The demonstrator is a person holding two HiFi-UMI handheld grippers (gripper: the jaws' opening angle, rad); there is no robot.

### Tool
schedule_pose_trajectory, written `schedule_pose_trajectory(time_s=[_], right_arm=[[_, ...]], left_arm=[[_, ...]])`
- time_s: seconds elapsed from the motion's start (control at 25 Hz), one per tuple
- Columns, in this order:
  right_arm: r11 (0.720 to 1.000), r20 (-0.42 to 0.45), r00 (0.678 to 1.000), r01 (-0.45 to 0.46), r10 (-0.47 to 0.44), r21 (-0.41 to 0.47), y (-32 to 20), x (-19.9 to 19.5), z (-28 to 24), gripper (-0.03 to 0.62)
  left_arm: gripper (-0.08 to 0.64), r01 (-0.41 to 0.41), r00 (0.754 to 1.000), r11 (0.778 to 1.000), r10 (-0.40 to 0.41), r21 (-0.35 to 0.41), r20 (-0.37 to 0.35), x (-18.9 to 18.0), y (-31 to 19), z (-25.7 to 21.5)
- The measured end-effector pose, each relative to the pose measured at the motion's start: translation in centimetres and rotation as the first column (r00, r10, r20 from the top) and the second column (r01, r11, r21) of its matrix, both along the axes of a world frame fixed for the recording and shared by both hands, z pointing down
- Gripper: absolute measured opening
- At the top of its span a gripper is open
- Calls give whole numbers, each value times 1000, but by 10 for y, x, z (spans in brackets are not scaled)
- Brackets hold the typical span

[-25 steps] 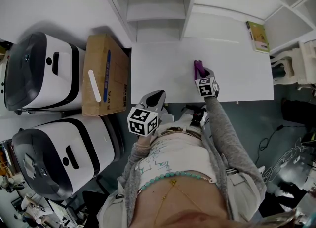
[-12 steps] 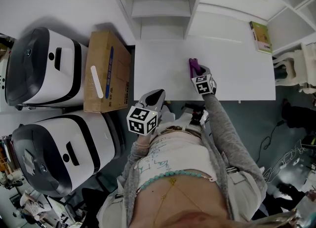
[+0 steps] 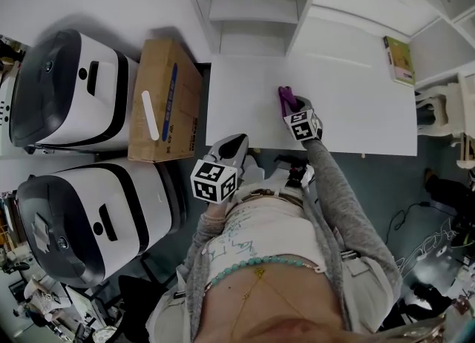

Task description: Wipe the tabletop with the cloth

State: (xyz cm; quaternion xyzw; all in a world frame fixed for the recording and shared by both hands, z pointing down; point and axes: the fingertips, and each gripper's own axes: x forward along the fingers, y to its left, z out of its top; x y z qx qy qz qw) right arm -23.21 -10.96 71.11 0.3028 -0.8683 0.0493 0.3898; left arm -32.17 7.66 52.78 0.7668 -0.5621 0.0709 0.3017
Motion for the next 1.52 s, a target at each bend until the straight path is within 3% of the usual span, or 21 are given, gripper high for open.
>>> schedule_pose_trajectory(time_s=[0.96,1.52], right_arm=[[988,8,988,153,-153,-7,27,-68,-1,77],[973,10,973,232,-232,5,43,-104,-2,77]], left_arm=[[0,104,995,995,-104,-12,-1,-31,28,2],[0,195,981,981,-195,-24,-8,-53,50,5]])
